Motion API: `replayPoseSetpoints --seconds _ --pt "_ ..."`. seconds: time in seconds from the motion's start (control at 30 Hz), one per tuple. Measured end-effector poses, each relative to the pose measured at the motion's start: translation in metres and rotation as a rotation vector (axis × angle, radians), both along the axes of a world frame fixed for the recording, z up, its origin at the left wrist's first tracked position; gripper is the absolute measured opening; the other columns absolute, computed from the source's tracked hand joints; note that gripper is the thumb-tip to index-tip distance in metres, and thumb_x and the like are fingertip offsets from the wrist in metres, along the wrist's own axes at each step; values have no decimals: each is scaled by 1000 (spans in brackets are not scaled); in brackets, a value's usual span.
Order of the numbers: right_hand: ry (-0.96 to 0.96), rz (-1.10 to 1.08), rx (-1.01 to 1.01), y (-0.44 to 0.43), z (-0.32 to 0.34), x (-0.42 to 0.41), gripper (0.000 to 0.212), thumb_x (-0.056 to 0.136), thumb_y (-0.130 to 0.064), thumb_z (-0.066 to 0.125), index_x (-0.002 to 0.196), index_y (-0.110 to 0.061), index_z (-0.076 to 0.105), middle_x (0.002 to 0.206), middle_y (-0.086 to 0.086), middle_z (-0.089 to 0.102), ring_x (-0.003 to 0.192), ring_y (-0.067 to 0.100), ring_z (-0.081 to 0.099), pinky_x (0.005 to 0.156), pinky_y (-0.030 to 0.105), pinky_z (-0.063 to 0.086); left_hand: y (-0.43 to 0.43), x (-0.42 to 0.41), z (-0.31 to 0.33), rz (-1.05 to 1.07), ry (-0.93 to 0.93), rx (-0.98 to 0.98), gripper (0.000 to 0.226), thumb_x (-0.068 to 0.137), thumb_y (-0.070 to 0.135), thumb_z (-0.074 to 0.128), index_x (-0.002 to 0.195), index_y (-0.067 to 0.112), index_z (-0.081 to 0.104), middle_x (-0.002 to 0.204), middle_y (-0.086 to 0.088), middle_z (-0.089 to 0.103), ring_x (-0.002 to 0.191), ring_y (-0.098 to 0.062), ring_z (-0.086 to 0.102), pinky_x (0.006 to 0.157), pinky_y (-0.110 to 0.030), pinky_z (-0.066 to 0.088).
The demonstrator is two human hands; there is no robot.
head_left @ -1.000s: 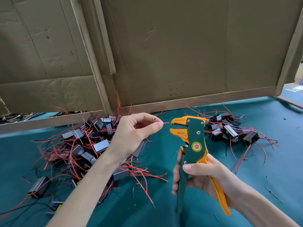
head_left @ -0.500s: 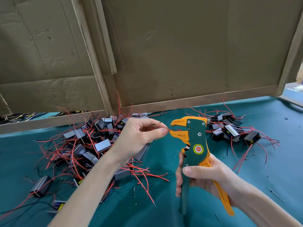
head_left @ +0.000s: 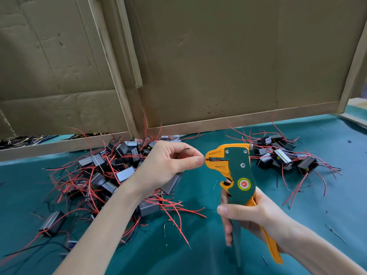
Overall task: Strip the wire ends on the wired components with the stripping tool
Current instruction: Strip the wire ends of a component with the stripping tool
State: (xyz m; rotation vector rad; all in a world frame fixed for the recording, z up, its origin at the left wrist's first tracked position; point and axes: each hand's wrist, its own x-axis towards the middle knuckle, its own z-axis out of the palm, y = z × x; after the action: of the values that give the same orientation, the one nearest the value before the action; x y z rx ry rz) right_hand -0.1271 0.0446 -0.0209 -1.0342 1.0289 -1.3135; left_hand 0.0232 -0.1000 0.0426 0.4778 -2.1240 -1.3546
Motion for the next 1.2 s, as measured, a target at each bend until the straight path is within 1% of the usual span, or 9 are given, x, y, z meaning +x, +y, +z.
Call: replayPoseSetpoints --seconds 0.27,0.43,0.53,0.6,0.77,0.87,0.93,1.13,1.2 --pt "-65 -248 183 -4 -11 19 31 58 -19 80 57 -10 50 50 13 46 39 25 46 42 28 42 -4 -13 -33 -24 5 191 16 85 29 54 84 13 49 75 2 44 59 -5 41 64 -22 38" --pt "-455 -192 130 -9 1 7 10 67 -4 65 77 -4 65 71 24 61 60 36 65 57 45 58 -6 -17 -42 28 68 217 27 92 36 40 81 15 53 73 5 42 60 -5 37 66 -22 37" --pt "-398 -202 59 -9 6 -3 16 65 3 69 79 -4 64 72 23 61 63 36 65 60 45 58 -13 -12 -36 113 -3 133 35 91 56 37 76 30 54 65 12 37 64 -10 37 73 -24 37" --pt "-344 -189 29 -9 7 -8 9 68 -2 68 76 -6 67 73 23 60 64 37 64 63 46 57 -14 -10 -32 159 -60 83 40 89 63 29 71 37 53 65 9 33 68 -13 36 78 -28 36" --pt "-219 -84 -27 -8 3 -11 21 65 -13 79 80 -9 66 75 27 60 68 42 63 69 51 55 -7 -9 -22 112 -34 -96 35 96 46 34 73 36 59 65 23 49 67 0 41 70 -11 34" --pt "-176 -2 -41 -7 2 -9 32 64 -21 86 85 -10 65 76 26 62 69 41 63 72 53 55 1 -9 -16 48 44 -77 25 95 37 48 84 34 70 86 25 66 81 11 54 77 -6 38" --pt "-161 24 -57 -6 2 -8 32 67 -23 86 87 -10 65 77 26 63 70 41 64 74 54 54 6 -9 -12 16 100 9 19 86 33 55 85 32 74 94 15 72 88 6 60 77 -8 43" --pt "-168 70 -56 -3 10 -9 24 70 -11 78 86 -5 61 75 29 61 68 41 63 69 50 54 10 -10 -7 19 102 38 16 80 34 61 80 24 75 82 2 69 75 -3 52 69 -11 42" --pt "-155 71 -53 -3 11 -8 24 70 -9 74 87 -2 58 74 30 61 67 41 63 68 50 54 11 -9 -5 -1 84 24 17 82 33 61 78 25 74 81 5 69 75 -3 52 69 -9 41"
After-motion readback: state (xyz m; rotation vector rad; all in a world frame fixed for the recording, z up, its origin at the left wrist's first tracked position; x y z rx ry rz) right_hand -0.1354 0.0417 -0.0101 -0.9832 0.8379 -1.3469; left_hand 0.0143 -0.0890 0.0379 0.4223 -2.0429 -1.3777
